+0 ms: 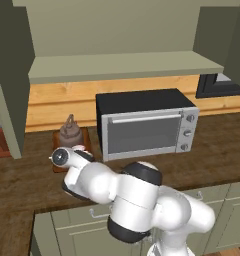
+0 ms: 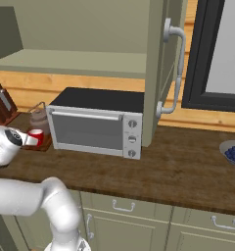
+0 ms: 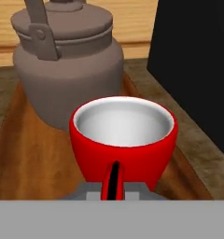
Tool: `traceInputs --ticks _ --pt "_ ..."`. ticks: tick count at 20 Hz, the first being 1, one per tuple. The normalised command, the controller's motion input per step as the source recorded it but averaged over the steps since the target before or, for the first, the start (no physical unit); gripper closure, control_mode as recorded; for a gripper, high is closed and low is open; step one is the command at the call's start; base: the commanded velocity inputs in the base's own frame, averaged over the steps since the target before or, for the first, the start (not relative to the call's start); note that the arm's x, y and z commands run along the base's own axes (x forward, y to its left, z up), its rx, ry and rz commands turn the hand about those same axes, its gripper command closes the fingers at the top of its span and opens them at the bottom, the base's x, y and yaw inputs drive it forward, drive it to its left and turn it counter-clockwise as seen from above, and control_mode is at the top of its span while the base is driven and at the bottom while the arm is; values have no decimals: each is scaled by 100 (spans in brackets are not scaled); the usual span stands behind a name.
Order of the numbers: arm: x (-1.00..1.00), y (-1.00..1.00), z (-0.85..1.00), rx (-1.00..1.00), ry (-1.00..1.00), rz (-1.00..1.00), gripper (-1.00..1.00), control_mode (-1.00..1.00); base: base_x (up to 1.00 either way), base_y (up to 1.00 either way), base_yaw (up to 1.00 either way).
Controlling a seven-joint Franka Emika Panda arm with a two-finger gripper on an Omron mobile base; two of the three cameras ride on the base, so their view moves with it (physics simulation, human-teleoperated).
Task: Pick the kettle from the counter and place it on the tray. Then pick the mug from the cabinet and place it on the tray. Then close the cabinet doors.
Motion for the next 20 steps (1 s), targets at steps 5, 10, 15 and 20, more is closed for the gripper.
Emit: traceInputs --ticks 5,10,15,20 --pt "30 13 -21 0 0 -3 100 -100 0 0 0" --pt "4 9 -25 1 0 0 100 -100 0 0 0" --pt "0 0 -35 0 0 0 100 -100 0 0 0" --pt "0 0 -41 0 0 0 100 -100 0 0 0"
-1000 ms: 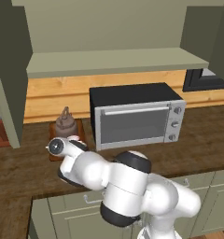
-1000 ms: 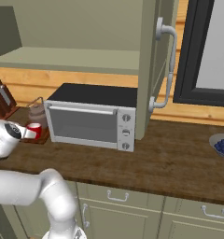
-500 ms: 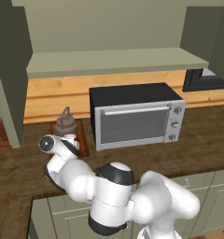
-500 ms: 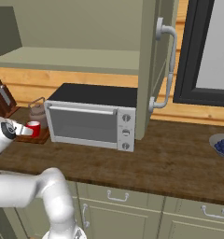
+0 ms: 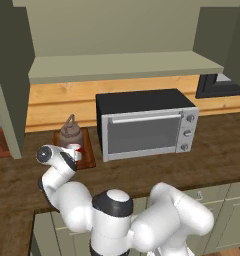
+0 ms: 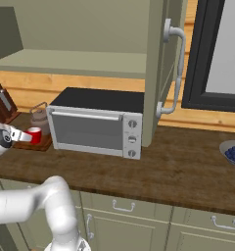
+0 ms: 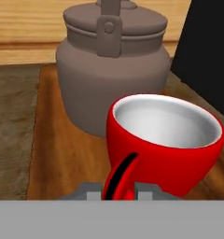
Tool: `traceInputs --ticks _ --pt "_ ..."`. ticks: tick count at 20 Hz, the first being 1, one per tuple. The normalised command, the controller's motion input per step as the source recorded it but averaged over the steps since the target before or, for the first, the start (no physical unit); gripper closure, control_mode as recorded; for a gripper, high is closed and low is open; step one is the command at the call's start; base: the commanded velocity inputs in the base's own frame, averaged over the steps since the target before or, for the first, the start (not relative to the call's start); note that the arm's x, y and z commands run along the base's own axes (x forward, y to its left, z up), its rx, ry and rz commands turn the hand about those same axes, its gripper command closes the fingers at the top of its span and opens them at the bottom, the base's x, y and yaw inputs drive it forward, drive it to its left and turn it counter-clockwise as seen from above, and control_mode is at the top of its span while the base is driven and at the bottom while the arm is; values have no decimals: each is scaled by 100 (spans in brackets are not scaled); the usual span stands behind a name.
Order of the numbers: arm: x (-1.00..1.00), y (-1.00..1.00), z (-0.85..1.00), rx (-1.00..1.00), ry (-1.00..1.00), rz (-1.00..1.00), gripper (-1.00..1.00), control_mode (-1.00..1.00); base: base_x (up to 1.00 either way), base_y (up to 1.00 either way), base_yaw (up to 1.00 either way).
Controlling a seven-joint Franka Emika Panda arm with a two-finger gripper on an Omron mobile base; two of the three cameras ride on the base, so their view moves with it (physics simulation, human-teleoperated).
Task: Pick the kettle from the counter and place it on the tray. Then pick the mug from the cabinet and place it on the tray. Then close the cabinet doors.
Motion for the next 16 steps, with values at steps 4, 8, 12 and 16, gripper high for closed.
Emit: traceInputs --ticks 4,8,12,16 --pt "1 0 -29 0 0 0 -100 -100 0 0 0" --pt "1 -12 -27 0 6 -1 -100 -100 0 0 0" --pt "-1 -18 -17 0 3 0 -100 -100 0 0 0" --pt "-7 -2 1 3 0 -1 -100 -100 0 0 0"
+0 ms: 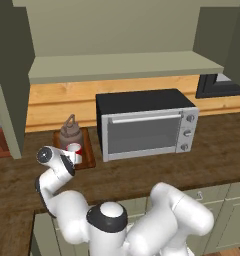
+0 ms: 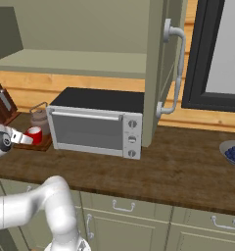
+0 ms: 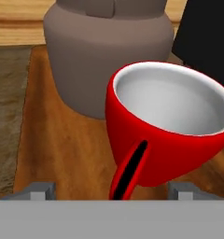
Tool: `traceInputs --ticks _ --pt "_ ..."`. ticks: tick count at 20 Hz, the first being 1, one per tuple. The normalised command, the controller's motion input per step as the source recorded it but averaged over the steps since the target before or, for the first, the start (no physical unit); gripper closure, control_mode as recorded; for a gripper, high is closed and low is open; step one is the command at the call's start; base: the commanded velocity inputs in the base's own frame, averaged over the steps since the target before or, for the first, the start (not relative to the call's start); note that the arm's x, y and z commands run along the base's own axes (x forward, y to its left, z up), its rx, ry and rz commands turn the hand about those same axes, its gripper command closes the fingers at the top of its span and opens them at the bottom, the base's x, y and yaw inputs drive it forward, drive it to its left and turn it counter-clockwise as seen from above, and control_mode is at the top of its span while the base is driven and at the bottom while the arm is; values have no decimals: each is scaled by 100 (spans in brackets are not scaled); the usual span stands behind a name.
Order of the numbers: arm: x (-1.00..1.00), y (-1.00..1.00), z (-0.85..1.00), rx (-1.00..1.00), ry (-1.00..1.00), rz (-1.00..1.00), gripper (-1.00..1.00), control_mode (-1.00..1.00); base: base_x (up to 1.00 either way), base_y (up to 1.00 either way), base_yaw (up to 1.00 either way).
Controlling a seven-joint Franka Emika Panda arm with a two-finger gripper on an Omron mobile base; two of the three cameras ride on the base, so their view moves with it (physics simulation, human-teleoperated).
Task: Pick the kettle from the counter and place it on the tray. Then pick the mug from the cabinet and place it on the tray. Then close the cabinet doors.
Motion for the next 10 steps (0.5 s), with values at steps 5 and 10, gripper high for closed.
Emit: traceInputs --ticks 5,10 --pt "-25 0 10 2 0 -6 -100 -100 0 0 0" --pt "-41 0 21 0 0 -9 -100 -100 0 0 0"
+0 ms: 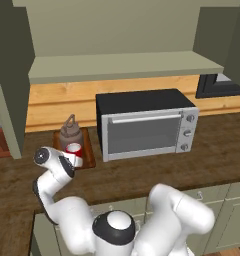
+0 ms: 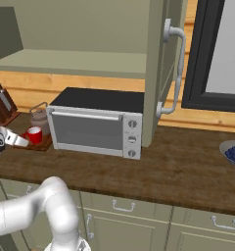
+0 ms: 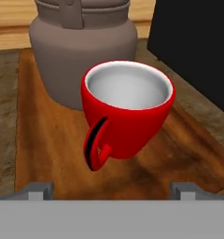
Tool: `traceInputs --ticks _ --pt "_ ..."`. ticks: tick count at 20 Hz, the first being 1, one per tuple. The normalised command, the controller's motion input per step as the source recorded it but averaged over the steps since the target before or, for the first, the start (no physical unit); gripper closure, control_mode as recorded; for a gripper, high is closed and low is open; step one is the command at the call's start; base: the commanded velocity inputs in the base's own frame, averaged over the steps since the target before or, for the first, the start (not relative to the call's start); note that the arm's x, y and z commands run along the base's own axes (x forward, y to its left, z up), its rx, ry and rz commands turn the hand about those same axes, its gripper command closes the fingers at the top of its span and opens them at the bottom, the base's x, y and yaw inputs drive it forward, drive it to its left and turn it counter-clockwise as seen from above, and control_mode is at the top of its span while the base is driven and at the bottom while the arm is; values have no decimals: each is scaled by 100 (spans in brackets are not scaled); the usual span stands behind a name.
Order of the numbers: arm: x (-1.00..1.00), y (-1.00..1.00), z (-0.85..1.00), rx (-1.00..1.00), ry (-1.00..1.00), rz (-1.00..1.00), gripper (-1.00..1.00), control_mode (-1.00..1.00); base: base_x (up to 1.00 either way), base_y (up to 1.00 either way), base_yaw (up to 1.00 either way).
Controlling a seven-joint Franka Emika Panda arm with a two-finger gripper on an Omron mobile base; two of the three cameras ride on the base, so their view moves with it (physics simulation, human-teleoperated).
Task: Pick the kettle from the counter and place it on the tray. Then pick the mug from the cabinet and place it on the tray. Then close the cabinet doors.
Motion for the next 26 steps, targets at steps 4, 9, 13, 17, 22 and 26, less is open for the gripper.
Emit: traceInputs --ticks 4,9,13,17,22,26 --pt "-40 0 33 0 0 -9 -100 -100 0 0 0" --pt "-38 -14 51 0 -1 -6 -100 -100 0 0 0" --pt "-33 -27 55 0 0 -8 -100 -100 0 0 0" --pt "-41 -40 54 2 0 -7 -100 -100 0 0 0" --pt "-49 -46 50 6 0 -1 -100 -100 0 0 0" --pt "-50 -52 45 8 0 0 -100 -100 0 0 0"
